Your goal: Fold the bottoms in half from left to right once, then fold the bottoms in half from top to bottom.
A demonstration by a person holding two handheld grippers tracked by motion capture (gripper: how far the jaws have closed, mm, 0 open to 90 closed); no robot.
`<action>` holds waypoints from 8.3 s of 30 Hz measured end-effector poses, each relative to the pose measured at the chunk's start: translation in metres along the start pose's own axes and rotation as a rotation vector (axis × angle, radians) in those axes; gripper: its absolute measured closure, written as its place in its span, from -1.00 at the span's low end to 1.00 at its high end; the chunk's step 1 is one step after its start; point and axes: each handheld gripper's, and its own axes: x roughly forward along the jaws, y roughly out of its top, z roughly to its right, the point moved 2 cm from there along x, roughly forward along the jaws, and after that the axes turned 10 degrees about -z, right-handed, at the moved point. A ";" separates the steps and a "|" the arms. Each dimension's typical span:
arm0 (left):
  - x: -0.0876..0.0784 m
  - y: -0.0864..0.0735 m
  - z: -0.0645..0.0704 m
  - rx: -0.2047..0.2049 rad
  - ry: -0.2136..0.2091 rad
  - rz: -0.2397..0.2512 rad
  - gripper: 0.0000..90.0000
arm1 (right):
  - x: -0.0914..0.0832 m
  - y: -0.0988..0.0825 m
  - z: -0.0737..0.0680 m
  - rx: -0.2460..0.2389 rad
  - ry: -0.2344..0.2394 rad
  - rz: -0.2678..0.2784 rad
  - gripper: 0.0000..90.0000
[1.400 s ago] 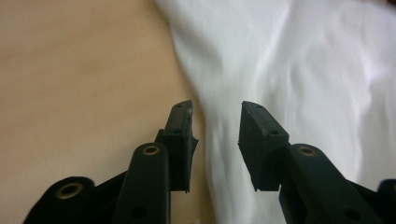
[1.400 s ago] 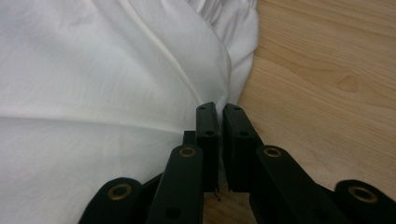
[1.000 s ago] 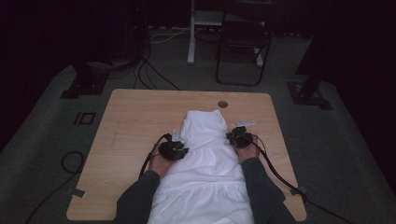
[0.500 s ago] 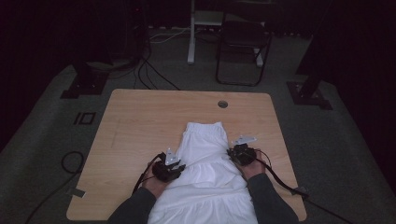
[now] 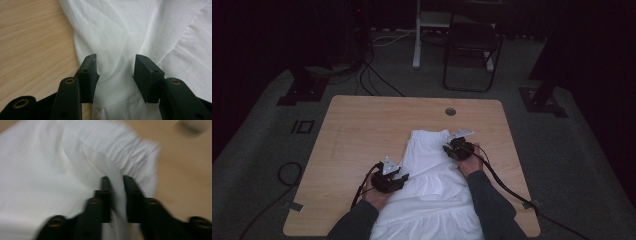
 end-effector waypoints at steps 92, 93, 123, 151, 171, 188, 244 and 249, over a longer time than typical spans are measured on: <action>0.072 0.099 -0.042 -0.174 -0.070 -0.114 0.86 | 0.017 -0.012 0.016 0.203 0.130 -0.014 0.90; 0.069 0.103 -0.044 -0.161 -0.065 -0.104 0.87 | 0.016 -0.008 0.018 0.196 0.124 -0.016 0.90; -0.087 0.167 -0.018 0.107 -0.101 0.211 0.86 | -0.133 0.046 0.021 0.094 0.215 0.293 0.90; -0.005 0.009 0.025 0.059 -0.120 -0.161 0.78 | -0.045 -0.076 -0.062 -0.103 0.194 -0.093 0.90; 0.066 0.104 -0.059 0.184 0.095 -0.232 0.79 | 0.020 0.007 0.001 0.052 0.108 -0.072 0.86; 0.023 0.135 -0.069 0.035 0.010 -0.052 0.87 | -0.012 0.039 0.025 0.124 0.121 0.058 0.89; 0.062 0.095 -0.070 0.062 0.165 -0.166 0.87 | 0.031 0.020 0.004 0.089 0.168 -0.057 0.89; 0.049 0.091 -0.068 0.033 0.110 -0.134 0.90 | 0.024 0.016 0.009 0.080 0.231 -0.030 0.90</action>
